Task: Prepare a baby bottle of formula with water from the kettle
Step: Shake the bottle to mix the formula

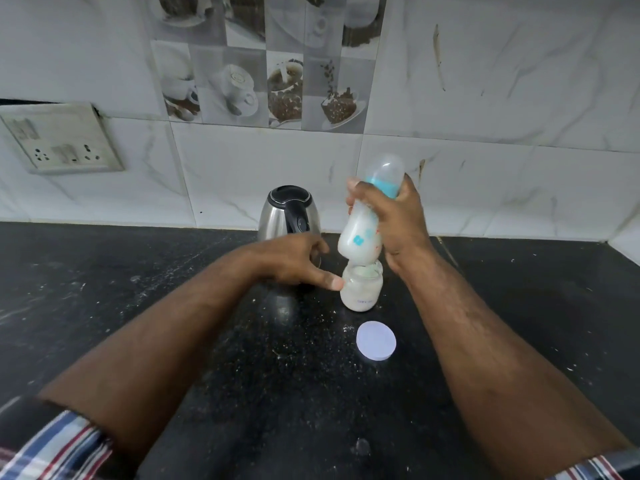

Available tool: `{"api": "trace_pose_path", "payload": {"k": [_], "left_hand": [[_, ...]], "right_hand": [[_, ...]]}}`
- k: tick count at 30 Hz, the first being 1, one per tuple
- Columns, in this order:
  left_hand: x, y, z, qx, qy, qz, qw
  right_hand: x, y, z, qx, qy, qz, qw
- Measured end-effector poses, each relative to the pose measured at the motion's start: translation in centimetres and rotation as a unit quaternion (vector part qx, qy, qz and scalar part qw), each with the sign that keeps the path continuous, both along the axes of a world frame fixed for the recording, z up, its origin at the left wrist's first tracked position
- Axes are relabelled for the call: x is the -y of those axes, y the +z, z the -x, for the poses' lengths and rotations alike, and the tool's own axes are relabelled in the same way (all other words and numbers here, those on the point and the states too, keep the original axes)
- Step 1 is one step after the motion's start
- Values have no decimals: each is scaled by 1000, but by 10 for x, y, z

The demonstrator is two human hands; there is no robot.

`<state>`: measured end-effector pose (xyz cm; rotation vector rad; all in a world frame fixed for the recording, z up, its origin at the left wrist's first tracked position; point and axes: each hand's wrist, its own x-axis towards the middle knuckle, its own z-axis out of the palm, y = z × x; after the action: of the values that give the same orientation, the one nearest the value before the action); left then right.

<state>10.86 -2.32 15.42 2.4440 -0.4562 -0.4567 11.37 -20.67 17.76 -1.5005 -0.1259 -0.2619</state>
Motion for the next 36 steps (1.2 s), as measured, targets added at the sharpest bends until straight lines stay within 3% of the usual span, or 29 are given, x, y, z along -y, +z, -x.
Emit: {"api": "trace_pose_path", "payload": {"k": [4, 8, 12, 13, 15, 17, 20, 25, 28, 32, 36], "left_hand": [[-1, -19, -17, 24, -34, -166, 985], [9, -60, -6, -43, -12, -185, 982], [13, -103, 12, -39, -9, -225, 974], [14, -111, 16, -31, -3, -238, 971], [17, -123, 23, -19, 21, -252, 967], [18, -132, 28, -20, 40, -254, 966], [18, -141, 30, -23, 44, -260, 964], [21, -149, 29, -21, 43, -274, 960], [24, -148, 28, -29, 38, -281, 958], [24, -148, 26, -29, 37, -282, 958], [26, -144, 26, -27, 35, -288, 957]], "right_hand": [[-13, -27, 11, -32, 36, 180, 982], [-10, -16, 3, 6, -19, 50, 999], [-14, -46, 20, -36, 46, 198, 978], [-14, -48, 18, -31, 28, 191, 981], [-10, -38, 9, -21, -19, 77, 997], [-8, -35, 6, -18, -35, 30, 999], [-12, -50, 16, -42, 35, 159, 986], [-7, -47, 3, -25, -11, 26, 999], [-10, -57, 13, -44, 50, 153, 986], [-8, -47, 2, -22, -29, 26, 999], [-18, -57, 13, -38, 53, 144, 987]]}}
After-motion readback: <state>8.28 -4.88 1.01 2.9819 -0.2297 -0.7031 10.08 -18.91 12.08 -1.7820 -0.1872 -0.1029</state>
